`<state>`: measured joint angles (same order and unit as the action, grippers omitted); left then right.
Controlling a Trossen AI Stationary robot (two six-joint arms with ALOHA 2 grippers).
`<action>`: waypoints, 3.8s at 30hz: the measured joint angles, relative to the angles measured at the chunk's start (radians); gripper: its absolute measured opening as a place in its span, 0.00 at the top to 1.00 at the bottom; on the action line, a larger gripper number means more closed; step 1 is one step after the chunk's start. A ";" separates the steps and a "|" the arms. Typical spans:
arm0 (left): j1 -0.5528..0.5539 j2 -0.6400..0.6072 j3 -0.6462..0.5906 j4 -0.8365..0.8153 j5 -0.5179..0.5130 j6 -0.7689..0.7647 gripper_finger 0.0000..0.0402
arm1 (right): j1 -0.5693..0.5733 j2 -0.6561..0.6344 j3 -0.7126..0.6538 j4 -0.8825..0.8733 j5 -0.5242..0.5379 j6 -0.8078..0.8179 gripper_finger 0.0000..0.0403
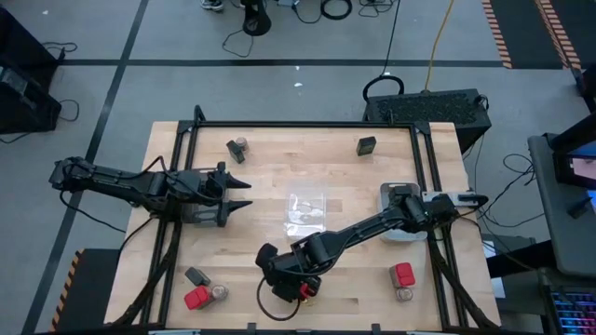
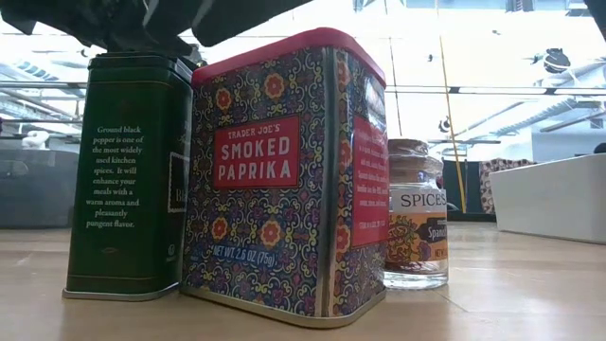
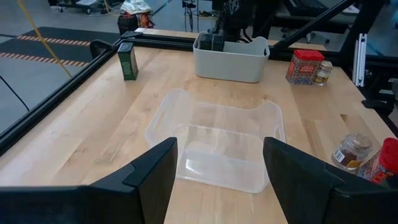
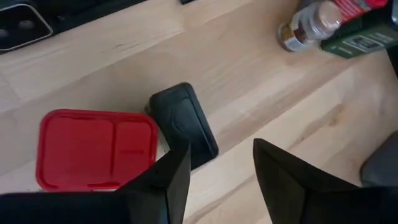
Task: Sort spices by type
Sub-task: Put the black seasoning can into the gray bin
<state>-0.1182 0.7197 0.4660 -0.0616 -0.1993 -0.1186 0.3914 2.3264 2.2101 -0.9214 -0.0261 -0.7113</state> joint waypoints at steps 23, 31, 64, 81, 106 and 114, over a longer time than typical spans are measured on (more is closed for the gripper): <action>0.000 0.000 0.000 -0.001 -0.008 0.000 0.40 | 0.023 0.045 0.001 -0.019 0.051 -0.137 0.61; 0.000 0.000 0.000 -0.001 -0.008 0.000 0.40 | 0.022 0.047 -0.001 -0.036 0.053 -0.224 0.61; -0.027 0.070 -0.132 0.186 0.000 -0.103 0.40 | -0.004 0.092 0.002 0.038 0.027 -0.367 0.61; -0.027 0.071 -0.132 0.184 0.004 -0.084 0.40 | -0.008 0.097 0.001 0.080 -0.055 -0.309 0.62; -0.027 0.070 -0.132 0.184 -0.003 -0.078 0.40 | -0.047 0.067 0.130 -0.134 0.063 -0.176 0.74; -0.027 0.070 -0.132 0.185 -0.004 -0.079 0.40 | -0.111 -0.066 0.135 -0.319 0.056 0.128 0.74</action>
<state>-0.1455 0.7901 0.3344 0.1230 -0.2035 -0.1974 0.2805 2.2607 2.3448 -1.2403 0.0295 -0.5831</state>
